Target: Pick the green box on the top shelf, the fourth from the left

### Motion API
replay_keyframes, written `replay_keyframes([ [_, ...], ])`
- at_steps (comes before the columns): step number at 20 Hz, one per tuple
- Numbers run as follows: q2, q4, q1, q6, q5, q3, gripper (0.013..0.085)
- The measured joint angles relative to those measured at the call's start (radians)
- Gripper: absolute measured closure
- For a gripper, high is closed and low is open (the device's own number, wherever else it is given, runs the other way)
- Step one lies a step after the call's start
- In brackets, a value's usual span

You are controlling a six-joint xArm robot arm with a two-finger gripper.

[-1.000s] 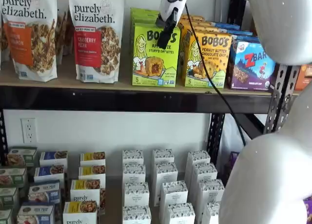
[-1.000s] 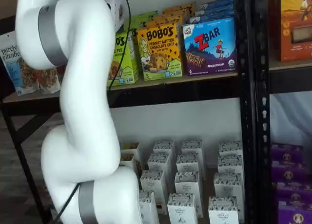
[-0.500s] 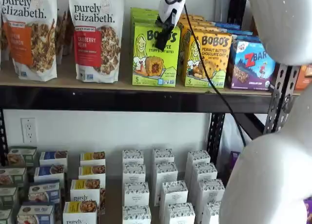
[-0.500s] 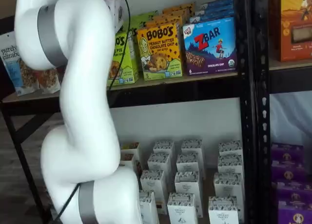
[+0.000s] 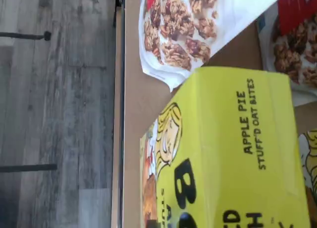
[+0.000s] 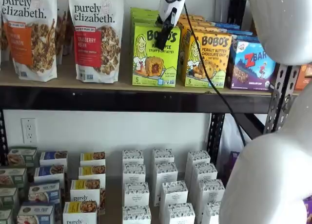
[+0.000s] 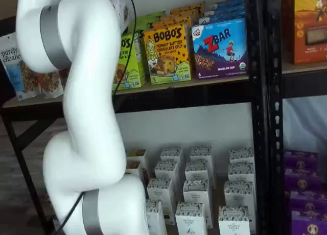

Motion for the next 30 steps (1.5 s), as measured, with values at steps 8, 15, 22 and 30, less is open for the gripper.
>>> replay_keyframes([
  [8,-0.005,0.001,-0.002,-0.001,-0.002,0.004,0.049],
  [15,-0.007,-0.004,-0.001,0.0,0.001,0.002,0.053],
  [22,-0.011,0.001,-0.002,0.0,0.0,0.004,0.069],
  [30,-0.01,-0.002,-0.002,0.002,0.019,-0.006,0.073],
])
